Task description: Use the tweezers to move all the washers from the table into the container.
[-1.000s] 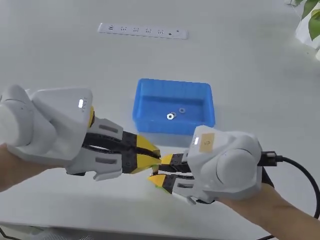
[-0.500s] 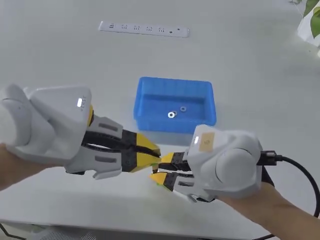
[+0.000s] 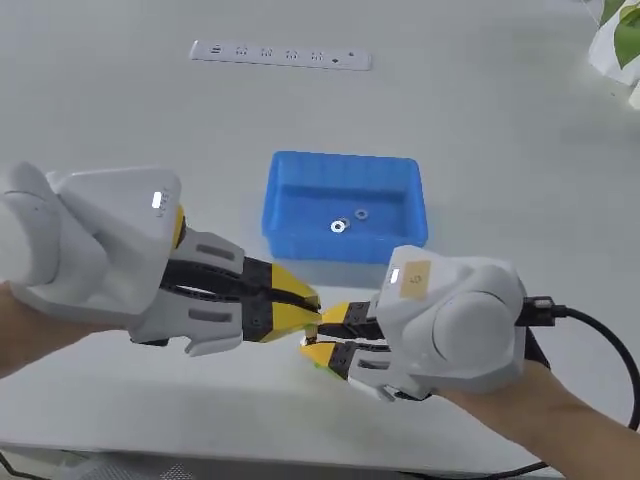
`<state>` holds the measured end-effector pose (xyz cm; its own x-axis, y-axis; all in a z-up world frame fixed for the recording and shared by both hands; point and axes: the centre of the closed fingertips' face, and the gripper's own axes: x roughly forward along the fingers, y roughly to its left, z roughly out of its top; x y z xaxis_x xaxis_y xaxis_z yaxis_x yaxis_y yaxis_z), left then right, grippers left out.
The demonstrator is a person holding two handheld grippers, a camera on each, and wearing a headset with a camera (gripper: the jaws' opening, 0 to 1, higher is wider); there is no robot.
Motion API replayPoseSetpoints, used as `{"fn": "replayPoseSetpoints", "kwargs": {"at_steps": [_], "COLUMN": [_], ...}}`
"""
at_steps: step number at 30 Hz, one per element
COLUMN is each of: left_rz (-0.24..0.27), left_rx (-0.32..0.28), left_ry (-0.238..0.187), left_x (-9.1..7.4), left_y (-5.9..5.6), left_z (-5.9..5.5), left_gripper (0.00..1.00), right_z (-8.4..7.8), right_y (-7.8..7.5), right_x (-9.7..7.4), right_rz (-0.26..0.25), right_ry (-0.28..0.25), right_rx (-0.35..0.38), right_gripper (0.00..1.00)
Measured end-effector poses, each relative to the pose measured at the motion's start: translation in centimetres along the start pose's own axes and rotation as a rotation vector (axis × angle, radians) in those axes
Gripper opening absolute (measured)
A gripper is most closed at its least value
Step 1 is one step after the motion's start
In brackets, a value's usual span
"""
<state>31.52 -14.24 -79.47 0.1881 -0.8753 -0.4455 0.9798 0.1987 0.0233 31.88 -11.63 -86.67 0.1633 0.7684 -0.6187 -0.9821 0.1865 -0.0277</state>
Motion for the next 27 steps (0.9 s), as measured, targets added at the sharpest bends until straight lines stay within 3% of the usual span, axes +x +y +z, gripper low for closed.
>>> {"fn": "replayPoseSetpoints", "kwargs": {"at_steps": [8,19,24,27], "left_rz": [0.003,0.004,0.017,0.029], "left_rx": [-0.024,-0.030,-0.015,0.016], "left_ry": [-0.001,0.004,-0.015,-0.024], "left_x": [-0.1,-0.2,-1.0,-1.6], "left_y": [0.1,0.0,0.2,0.8], "left_z": [-0.1,0.0,1.2,2.5], "left_gripper": [0.06,0.06,0.06,0.06], "right_z": [0.0,-0.1,1.2,2.3], "right_y": [0.0,0.3,-0.2,-0.8], "right_x": [0.3,0.3,-0.7,-1.4], "right_rz": [0.006,0.041,0.020,0.004], "right_ry": [-0.001,0.015,-0.009,-0.025], "right_rx": [0.012,-0.028,-0.041,-0.060], "right_gripper": [0.12,0.10,0.10,0.10]}}
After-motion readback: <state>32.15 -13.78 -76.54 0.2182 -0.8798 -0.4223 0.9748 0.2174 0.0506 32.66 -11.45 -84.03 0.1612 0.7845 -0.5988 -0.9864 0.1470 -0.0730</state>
